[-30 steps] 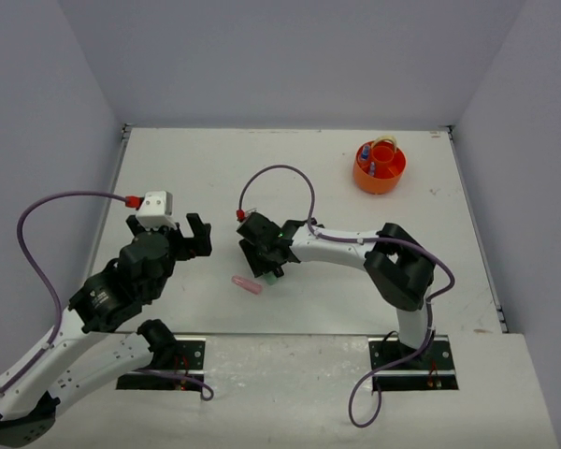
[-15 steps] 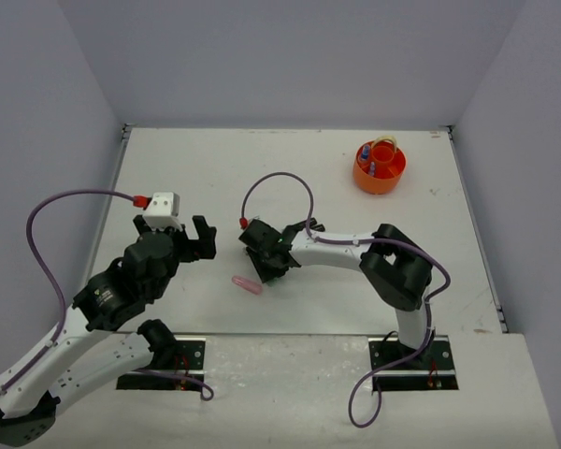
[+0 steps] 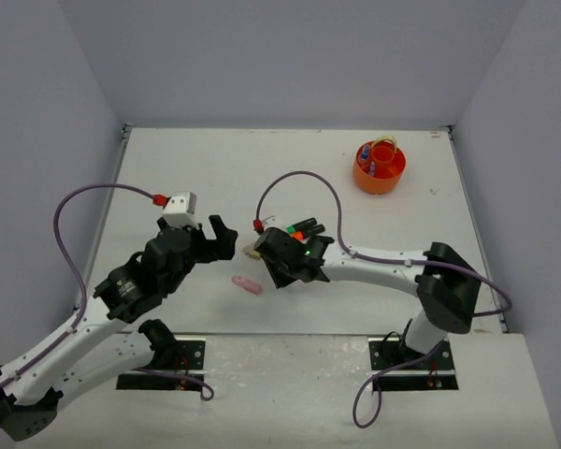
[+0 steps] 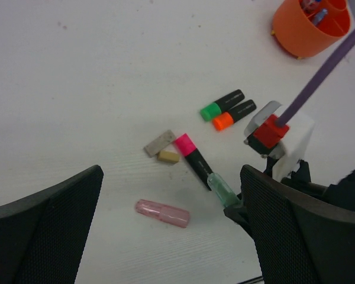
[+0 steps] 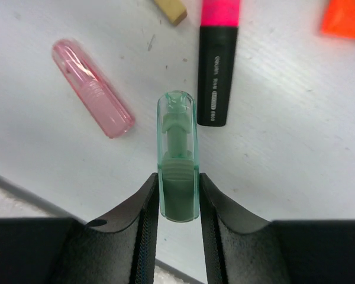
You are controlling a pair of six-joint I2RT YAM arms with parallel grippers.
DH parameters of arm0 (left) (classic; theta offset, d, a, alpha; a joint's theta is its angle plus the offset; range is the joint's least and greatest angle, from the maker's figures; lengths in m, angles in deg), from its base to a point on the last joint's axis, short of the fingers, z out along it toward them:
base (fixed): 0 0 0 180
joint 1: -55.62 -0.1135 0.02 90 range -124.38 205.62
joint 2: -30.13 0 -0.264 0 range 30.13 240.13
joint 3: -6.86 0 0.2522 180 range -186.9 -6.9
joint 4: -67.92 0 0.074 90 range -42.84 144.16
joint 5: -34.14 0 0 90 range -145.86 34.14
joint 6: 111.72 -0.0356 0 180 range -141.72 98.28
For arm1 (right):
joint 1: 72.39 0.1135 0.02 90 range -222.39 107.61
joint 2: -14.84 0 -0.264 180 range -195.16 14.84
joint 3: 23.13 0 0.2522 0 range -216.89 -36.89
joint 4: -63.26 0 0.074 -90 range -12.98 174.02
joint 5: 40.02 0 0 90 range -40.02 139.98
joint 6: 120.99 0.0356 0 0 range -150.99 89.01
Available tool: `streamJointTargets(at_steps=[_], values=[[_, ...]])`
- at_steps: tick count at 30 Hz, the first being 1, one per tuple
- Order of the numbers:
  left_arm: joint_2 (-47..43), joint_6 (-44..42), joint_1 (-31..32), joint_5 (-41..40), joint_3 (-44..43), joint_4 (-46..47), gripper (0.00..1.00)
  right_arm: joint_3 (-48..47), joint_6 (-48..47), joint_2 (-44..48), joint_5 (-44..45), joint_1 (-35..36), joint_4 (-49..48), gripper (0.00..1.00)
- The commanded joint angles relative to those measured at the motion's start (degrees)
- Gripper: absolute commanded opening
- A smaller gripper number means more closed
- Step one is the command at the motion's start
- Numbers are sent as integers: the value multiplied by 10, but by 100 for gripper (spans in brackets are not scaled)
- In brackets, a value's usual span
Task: Sort the stationery into containers
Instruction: Pick up the stationery from the center of the board, then place the stationery in the storage box.
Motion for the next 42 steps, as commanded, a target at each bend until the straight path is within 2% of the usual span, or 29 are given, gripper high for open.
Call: streamJointTargets(at_steps=[1,3,5,7,12,15,18,25,27,32,34,35,36,37,38,39,42], values=[[-17,69,0,97,39,131,100,30,11,124,61,0,-19,10],[-20,93,-1,201,83,240,100,78,12,210,59,1,-45,10],[-10,116,-1,254,106,312,100,108,12,237,54,1,-68,10],[28,149,-1,335,131,443,100,138,6,307,46,1,-95,10],[145,178,1,403,110,551,97,153,11,383,74,2,-70,10],[198,185,2,415,99,584,81,166,10,420,77,2,-74,10],[250,194,4,435,82,603,68,167,10,439,91,2,-60,10],[308,206,8,459,60,640,52,166,7,460,97,3,-50,10],[317,206,10,466,53,647,40,164,5,458,97,3,-50,10],[331,200,13,489,30,653,0,166,4,459,105,3,-51,11],[341,196,15,501,19,655,0,167,5,462,114,3,-46,13],[347,191,15,507,11,653,0,167,8,464,121,3,-39,20],[353,182,15,510,2,649,0,167,11,467,128,3,-33,35],[360,169,15,511,-10,641,0,165,24,471,144,3,-21,56],[369,147,16,506,-29,625,0,160,57,476,182,3,1,88],[386,123,16,499,-49,595,0,156,79,481,210,3,39,99],[465,-25,15,472,-191,501,0,131,151,507,296,3,159,99]])
